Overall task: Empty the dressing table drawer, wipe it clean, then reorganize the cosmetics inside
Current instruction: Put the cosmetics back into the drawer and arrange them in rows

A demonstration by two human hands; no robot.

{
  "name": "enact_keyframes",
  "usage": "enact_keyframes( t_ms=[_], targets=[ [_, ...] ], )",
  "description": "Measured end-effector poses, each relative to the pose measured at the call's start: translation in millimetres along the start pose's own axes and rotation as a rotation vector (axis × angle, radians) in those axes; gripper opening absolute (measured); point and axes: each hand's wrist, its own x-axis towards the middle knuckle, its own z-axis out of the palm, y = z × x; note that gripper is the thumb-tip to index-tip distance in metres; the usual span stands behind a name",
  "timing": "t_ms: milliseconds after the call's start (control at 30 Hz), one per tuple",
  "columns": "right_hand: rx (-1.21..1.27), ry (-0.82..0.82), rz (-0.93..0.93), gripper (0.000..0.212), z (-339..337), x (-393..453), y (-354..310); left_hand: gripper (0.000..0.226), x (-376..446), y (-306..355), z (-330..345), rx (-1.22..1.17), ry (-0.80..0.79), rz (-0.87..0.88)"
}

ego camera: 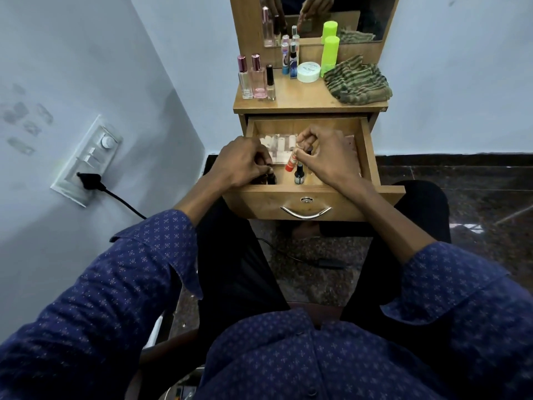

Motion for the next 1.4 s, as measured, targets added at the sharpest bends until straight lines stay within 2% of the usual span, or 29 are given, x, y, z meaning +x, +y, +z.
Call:
enact_keyframes(
  t_ms=[400,600,867,1000,1100,1267,1333,1400],
  targets=[
    [-0.053,-0.337,0.001,0.015,46,-3,-24,0.014,-11,-22,-3,0.114,-0.08,-0.058],
    [0.048,-0.5,0.086,0.008,65,8,-38,0.018,-10,-27,-4,0.117,-0.075,-0.064],
    [0.145,-0.584,0.156,0.012,72,11,-33,0.022,-6,-28,-4,0.127,-0.078,-0.058],
    [0.199,-0.56,0.173,0.007,58,11,-28,0.022,-5,-27,-3,0.118,-0.079,-0.072],
    [0.197,-0.437,0.196,0.008,36,15,-18,0.02,-6,-28,-3,0.097,-0.091,-0.08],
    [-0.261,-0.189,0.161,0.004,-14,16,7,0.013,-7,-28,-3,0.064,-0.104,-0.088],
    [-0.399,-0.196,0.141,0.012,-29,16,17,0.011,-6,-29,-3,0.07,-0.104,-0.085],
    [-0.458,-0.271,0.148,0.02,-35,15,24,0.01,-6,-31,-3,0.079,-0.094,-0.081]
  ],
)
